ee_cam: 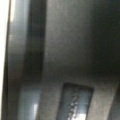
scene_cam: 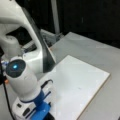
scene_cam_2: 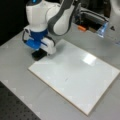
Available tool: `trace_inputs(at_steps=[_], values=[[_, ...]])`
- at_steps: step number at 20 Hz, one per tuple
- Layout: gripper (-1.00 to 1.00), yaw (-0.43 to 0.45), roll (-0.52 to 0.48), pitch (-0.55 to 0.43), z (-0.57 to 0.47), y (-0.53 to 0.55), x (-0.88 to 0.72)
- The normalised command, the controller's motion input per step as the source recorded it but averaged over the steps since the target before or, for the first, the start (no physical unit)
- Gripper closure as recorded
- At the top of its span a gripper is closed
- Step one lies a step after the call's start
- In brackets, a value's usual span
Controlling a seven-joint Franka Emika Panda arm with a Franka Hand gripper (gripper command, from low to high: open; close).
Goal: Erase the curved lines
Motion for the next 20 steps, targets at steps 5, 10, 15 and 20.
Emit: trace_inputs(at_steps=[5,10,15,20], values=[[-1.00,-0.097,0.065,-0.050,0.14,0.00,-0.14],[-1.00,-0.074,0.091,-0.006,0.28,0.05,-0.28],[-1.00,0.055,0.049,0.028,0.31,0.07,-0.32],[-1.00,0.078,-0.147,0.191,0.33,0.11,-0.30]])
